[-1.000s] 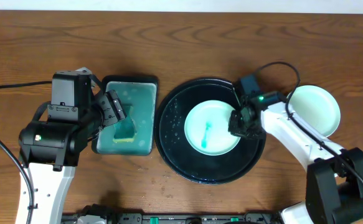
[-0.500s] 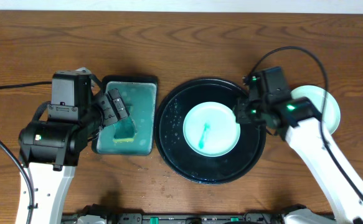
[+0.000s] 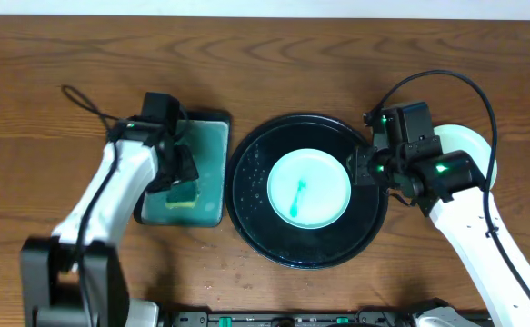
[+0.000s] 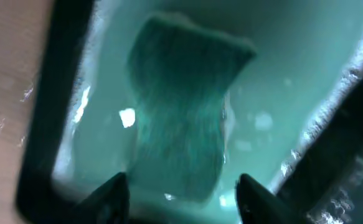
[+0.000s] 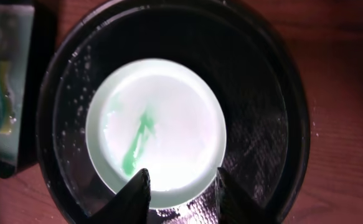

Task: Clean dirty plates on tray and stack at the side
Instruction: 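Grasp the green sponge in the water tray with the left gripper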

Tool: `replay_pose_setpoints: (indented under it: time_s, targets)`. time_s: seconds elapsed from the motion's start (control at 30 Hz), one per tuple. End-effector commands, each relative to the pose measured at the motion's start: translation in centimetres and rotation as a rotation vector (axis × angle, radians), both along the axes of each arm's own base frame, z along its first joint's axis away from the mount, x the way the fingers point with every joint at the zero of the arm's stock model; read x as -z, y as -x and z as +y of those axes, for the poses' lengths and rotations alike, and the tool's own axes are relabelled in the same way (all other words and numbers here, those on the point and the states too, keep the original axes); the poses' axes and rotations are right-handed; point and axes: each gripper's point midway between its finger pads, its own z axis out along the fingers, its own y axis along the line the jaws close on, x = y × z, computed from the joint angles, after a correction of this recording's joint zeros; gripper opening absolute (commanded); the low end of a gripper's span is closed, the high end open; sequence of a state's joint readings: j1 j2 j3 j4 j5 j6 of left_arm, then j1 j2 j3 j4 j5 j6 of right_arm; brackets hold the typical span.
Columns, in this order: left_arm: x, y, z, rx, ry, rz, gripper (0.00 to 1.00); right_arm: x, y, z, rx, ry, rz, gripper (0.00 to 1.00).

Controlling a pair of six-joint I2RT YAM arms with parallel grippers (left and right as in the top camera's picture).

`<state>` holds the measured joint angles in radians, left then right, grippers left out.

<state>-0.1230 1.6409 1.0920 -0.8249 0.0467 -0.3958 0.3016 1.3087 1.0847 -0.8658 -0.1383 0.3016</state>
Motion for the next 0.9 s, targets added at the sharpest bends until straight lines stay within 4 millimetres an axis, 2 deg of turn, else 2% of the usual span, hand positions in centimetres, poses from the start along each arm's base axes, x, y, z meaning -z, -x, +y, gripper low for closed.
replay_pose_setpoints:
  time_s: [0.0, 0.13, 0.17, 0.2, 0.23, 0.3, 0.43, 0.63, 0.77, 0.87]
  targets:
    - [2.9, -0.3, 0.3, 0.012, -0.022, 0.061, 0.48, 0.7, 0.4, -0.1, -0.017, 0.024, 0.031, 0.32]
    - [5.9, -0.4, 0.4, 0.013, -0.029, 0.12, 0.38, 1.8, 0.9, -0.6, -0.008, 0.054, 0.087, 0.33]
    - [6.5, -0.4, 0.3, 0.012, -0.03, 0.132, 0.32, 2.2, 0.9, -1.0, 0.012, 0.071, 0.1, 0.33]
    - [6.7, -0.3, 0.3, 0.012, -0.03, 0.14, 0.19, 2.5, 0.9, -1.3, 0.031, 0.086, 0.111, 0.33]
    - [6.8, -0.2, 0.3, 0.013, -0.026, 0.144, 0.11, 2.8, 0.9, -1.6, 0.047, 0.099, 0.12, 0.33]
    - [6.5, 0.0, 0.0, 0.014, -0.012, 0.154, 0.07, 3.3, 0.8, -2.1, 0.076, 0.122, 0.138, 0.34]
    - [4.1, -0.1, 0.0, 0.014, -0.013, 0.158, 0.07, 5.0, 0.3, -3.4, 0.19, 0.178, 0.181, 0.34]
    - [-1.6, -0.8, -0.1, 0.022, -0.003, 0.068, 0.07, 8.7, -0.6, -4.3, 0.234, 0.186, 0.282, 0.33]
    - [-5.0, -0.7, -0.8, 0.061, 0.019, -0.027, 0.07, 11.0, -1.0, -0.7, -0.041, 0.036, 0.324, 0.31]
    - [-6.7, -0.5, -2.0, 0.092, 0.05, -0.078, 0.07, 12.4, -0.8, 0.7, -0.11, -0.019, 0.359, 0.3]
